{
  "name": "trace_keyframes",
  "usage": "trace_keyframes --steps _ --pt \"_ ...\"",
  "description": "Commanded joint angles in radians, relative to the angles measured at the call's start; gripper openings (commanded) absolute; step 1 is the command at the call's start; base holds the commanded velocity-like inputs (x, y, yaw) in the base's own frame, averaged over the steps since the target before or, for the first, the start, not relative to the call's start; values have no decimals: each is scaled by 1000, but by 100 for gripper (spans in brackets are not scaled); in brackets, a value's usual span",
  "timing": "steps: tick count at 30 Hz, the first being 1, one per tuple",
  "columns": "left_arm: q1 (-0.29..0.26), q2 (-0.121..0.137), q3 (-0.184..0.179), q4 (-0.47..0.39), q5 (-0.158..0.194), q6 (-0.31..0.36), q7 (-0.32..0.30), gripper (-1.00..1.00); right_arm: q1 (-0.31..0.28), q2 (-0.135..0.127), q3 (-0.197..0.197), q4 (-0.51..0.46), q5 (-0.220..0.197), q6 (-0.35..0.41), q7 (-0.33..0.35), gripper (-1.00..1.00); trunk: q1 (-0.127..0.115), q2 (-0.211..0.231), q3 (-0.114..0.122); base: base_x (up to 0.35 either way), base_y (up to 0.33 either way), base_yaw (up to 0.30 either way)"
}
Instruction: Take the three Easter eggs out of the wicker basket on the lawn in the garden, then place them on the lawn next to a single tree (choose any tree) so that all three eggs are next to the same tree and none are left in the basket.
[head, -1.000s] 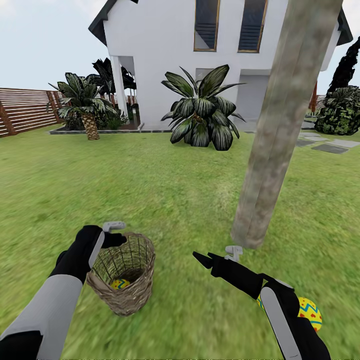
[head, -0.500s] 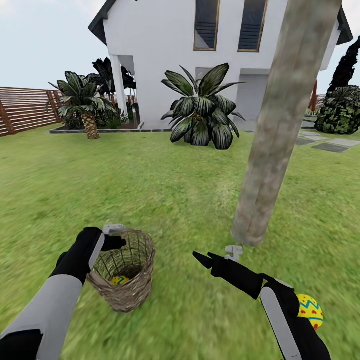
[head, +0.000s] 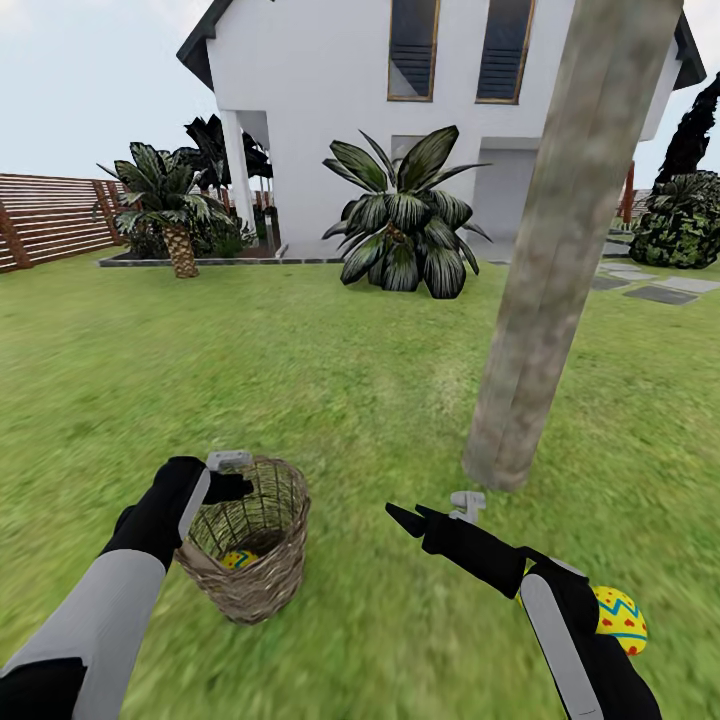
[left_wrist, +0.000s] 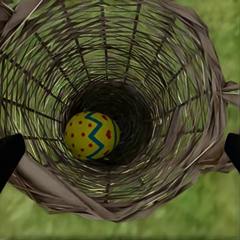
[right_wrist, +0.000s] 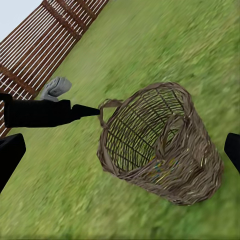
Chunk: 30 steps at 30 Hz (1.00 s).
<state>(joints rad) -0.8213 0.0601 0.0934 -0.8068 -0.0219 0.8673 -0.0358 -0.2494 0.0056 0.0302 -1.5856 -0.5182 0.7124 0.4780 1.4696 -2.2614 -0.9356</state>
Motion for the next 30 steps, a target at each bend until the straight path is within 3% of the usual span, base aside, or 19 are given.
trace_keyframes --steps 1,30 --pt "-1 0 2 -1 -3 5 -4 100 -1 1 -1 -1 -3 7 1 100 0 0 -1 114 0 0" --pt "-3 1 2 0 -9 17 -6 100 -1 1 -1 -1 -3 7 1 100 0 0 -1 112 0 0"
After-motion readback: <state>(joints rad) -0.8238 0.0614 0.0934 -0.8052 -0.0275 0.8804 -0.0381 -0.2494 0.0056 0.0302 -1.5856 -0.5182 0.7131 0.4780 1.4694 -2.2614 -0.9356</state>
